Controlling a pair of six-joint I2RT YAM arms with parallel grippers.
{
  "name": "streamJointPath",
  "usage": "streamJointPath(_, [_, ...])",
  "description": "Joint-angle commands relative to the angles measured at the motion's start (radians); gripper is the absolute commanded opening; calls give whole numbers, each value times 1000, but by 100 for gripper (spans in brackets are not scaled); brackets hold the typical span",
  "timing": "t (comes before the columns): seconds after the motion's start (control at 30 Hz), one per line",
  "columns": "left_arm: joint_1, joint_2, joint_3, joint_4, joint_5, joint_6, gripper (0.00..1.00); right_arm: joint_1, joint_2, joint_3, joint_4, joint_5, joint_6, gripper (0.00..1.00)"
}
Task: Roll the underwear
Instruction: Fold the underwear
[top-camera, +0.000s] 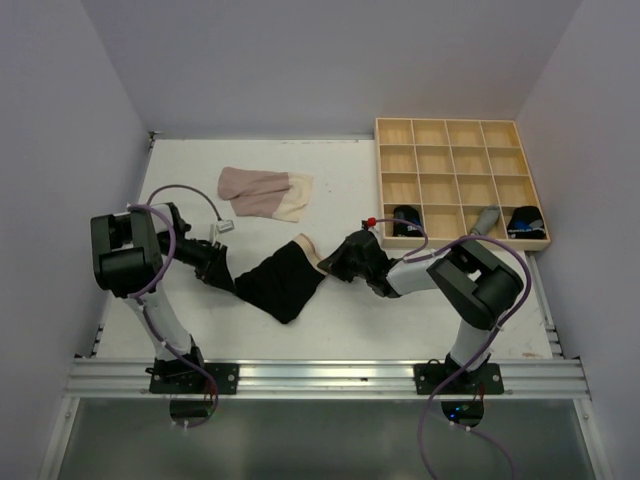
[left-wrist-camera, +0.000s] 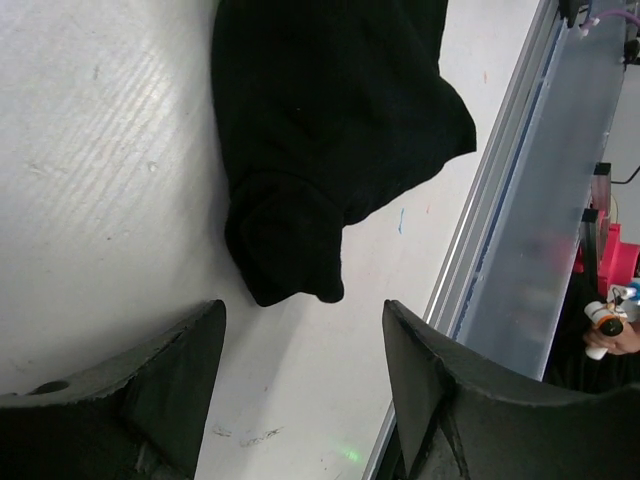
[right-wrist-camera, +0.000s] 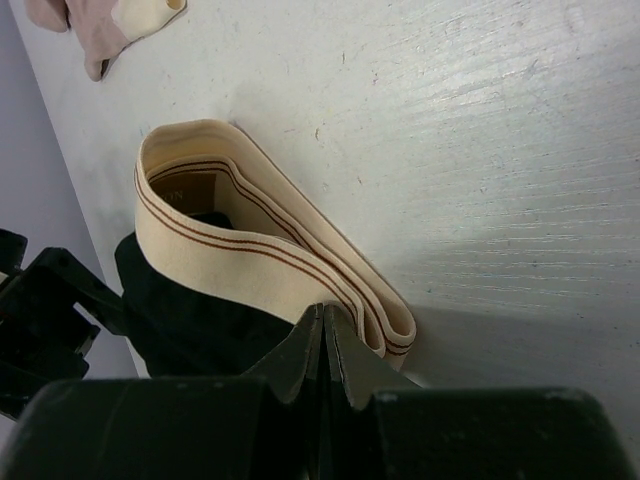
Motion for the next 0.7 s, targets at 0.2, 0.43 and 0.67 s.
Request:
streamJointPath(0.2, [0, 18, 14, 121, -44, -106, 70, -9, 0, -13, -161, 69, -51, 6])
streamJointPath(0.43, [-60, 37, 15, 140, -62, -119, 67, -9, 3, -12, -168, 72, -53, 6])
streamJointPath(0.67, [-108, 52, 12, 163, -85, -155, 37, -11, 1, -12, -172, 76, -56, 6])
